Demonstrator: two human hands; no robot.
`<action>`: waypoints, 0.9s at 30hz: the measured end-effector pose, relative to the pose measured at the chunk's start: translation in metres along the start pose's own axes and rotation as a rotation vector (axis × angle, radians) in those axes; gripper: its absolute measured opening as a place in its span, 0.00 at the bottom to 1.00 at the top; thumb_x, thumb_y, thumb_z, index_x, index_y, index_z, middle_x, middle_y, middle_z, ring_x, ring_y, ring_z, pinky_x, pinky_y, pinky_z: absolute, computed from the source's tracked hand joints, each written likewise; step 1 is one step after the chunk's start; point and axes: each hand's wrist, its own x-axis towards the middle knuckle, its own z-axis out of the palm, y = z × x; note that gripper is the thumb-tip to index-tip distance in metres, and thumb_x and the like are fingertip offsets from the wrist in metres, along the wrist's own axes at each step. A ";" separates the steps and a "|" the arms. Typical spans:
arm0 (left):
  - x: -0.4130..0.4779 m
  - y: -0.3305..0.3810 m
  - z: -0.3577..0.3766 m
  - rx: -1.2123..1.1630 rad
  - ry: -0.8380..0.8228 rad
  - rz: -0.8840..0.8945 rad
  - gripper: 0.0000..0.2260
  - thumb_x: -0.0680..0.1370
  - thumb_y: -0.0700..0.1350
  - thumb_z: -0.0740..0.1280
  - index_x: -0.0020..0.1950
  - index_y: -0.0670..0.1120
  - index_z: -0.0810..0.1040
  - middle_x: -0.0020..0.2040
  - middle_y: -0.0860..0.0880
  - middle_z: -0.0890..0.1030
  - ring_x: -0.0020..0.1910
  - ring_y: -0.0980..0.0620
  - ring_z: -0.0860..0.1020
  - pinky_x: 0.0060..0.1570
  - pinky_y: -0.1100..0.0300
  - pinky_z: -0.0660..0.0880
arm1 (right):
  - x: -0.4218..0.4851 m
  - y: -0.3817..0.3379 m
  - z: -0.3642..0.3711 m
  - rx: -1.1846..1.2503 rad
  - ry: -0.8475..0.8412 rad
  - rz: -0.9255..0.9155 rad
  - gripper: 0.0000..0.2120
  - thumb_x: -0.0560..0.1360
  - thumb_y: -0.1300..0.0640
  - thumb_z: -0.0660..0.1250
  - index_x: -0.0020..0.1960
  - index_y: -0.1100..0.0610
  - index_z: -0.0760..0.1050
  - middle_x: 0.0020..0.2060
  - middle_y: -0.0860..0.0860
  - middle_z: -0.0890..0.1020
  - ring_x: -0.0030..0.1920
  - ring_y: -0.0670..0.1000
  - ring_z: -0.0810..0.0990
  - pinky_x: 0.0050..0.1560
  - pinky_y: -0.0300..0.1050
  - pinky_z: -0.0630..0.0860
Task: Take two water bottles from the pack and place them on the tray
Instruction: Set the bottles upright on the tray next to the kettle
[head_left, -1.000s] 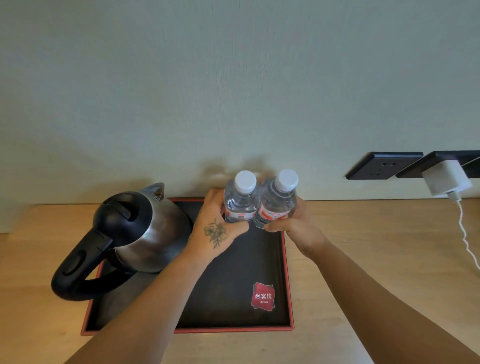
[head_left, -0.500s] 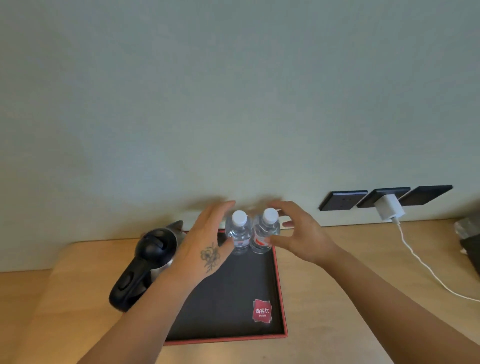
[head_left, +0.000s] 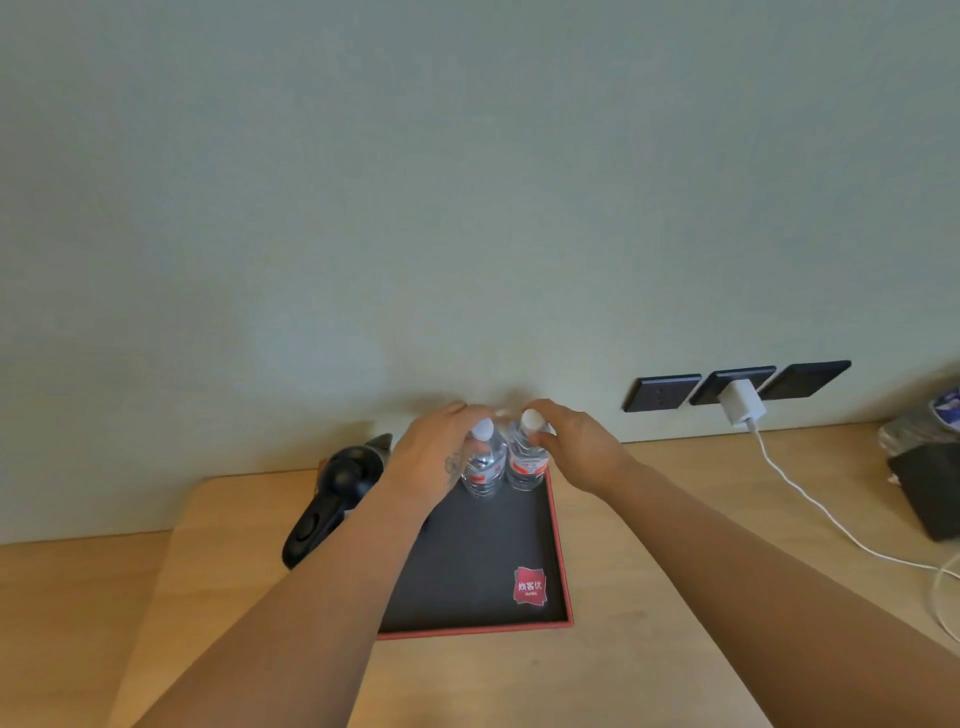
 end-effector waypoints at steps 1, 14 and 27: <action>0.001 -0.001 0.001 -0.006 0.006 -0.011 0.12 0.83 0.43 0.72 0.67 0.49 0.82 0.57 0.46 0.84 0.54 0.38 0.83 0.53 0.47 0.80 | 0.000 0.000 0.001 -0.007 0.006 -0.001 0.13 0.85 0.60 0.65 0.69 0.57 0.76 0.60 0.58 0.85 0.57 0.57 0.80 0.53 0.44 0.69; 0.010 0.008 0.011 0.028 0.041 -0.134 0.12 0.82 0.52 0.73 0.62 0.49 0.79 0.55 0.45 0.86 0.54 0.37 0.84 0.52 0.43 0.82 | -0.005 0.003 0.009 0.006 0.040 0.052 0.14 0.86 0.56 0.63 0.71 0.53 0.74 0.56 0.63 0.85 0.51 0.63 0.81 0.46 0.48 0.73; 0.013 0.003 0.036 -0.233 0.068 -0.114 0.13 0.82 0.47 0.74 0.59 0.47 0.71 0.44 0.47 0.77 0.43 0.41 0.73 0.40 0.53 0.70 | 0.002 0.020 0.016 0.146 0.090 0.033 0.24 0.79 0.59 0.75 0.73 0.53 0.74 0.69 0.56 0.81 0.67 0.59 0.79 0.71 0.61 0.77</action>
